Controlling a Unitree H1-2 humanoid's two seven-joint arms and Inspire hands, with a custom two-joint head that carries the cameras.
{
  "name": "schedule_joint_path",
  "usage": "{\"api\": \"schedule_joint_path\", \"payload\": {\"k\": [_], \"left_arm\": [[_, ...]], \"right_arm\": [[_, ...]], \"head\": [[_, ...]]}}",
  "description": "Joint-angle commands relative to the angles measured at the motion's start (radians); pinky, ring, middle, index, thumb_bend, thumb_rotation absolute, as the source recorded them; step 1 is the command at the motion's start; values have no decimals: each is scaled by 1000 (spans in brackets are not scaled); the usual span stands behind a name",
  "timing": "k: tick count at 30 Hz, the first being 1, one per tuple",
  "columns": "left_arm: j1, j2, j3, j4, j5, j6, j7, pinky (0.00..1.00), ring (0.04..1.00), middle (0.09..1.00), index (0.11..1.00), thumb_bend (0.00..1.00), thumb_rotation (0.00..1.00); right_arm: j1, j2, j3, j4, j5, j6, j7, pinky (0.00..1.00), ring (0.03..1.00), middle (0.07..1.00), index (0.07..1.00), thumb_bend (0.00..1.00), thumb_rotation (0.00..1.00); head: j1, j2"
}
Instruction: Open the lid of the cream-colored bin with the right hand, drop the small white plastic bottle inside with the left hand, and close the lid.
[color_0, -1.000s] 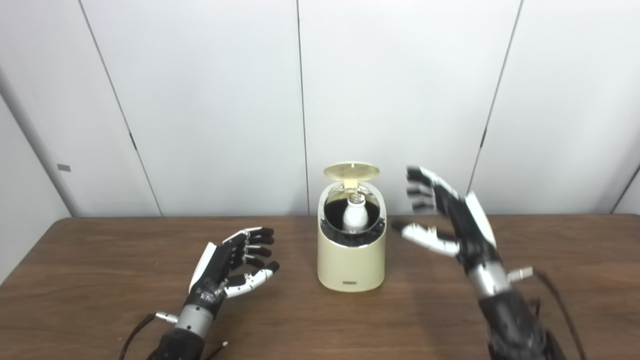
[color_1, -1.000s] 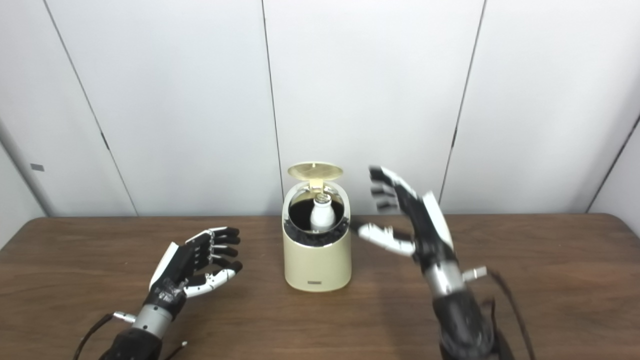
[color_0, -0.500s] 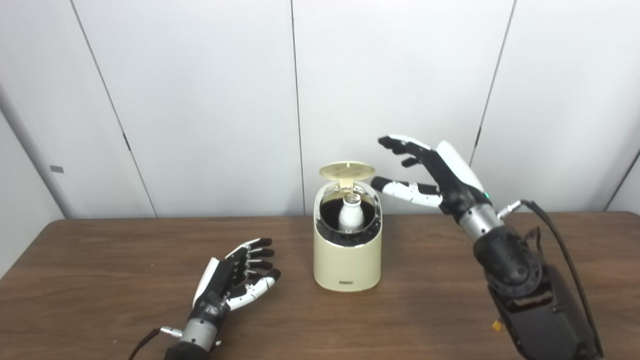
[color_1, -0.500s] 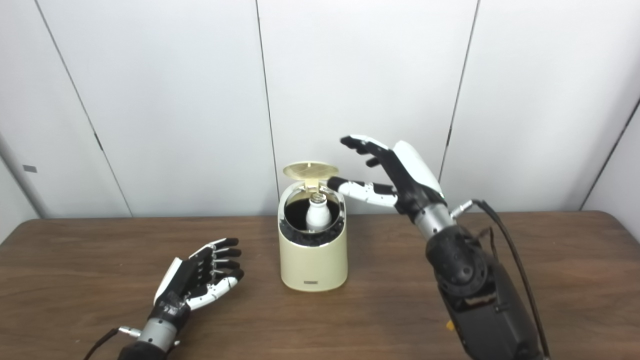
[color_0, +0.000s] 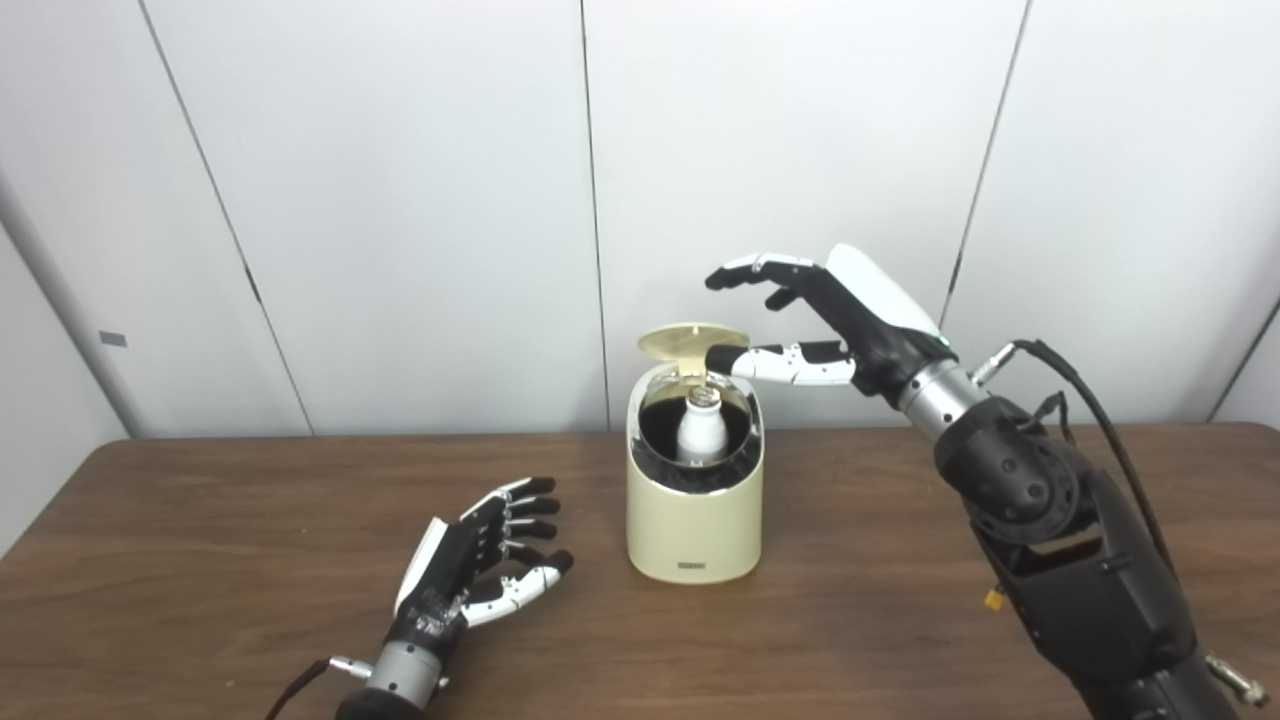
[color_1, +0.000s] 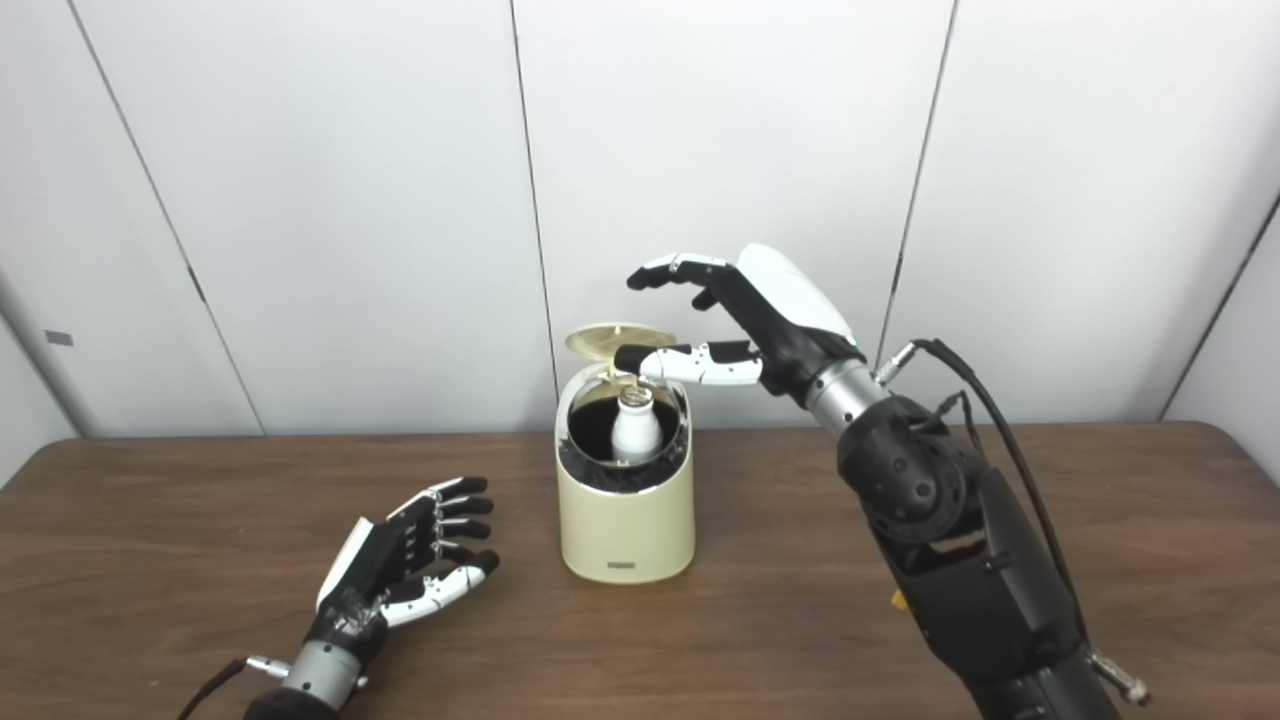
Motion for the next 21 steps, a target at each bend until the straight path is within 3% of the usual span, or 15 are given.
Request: {"api": "schedule_joint_path", "payload": {"k": [1, 10, 21], "left_arm": [[-26, 2, 12, -22, 1, -27, 8, 603, 716, 773, 823, 576, 106], [-25, -1, 10, -23, 3, -32, 0, 598, 716, 774, 814, 565, 134], [-30, -2, 7, -18, 16, -48, 1, 595, 707, 770, 794, 557, 82]], "right_arm": [[-68, -9, 7, -13, -8, -42, 0, 735, 849, 786, 729, 629, 719], [-68, -6, 46, -41, -34, -13, 60, 778, 887, 769, 726, 650, 729], [-52, -8, 54, -73, -42, 18, 115, 829, 896, 760, 703, 659, 722]], "head": [[2, 2], [10, 10], [18, 23]]}}
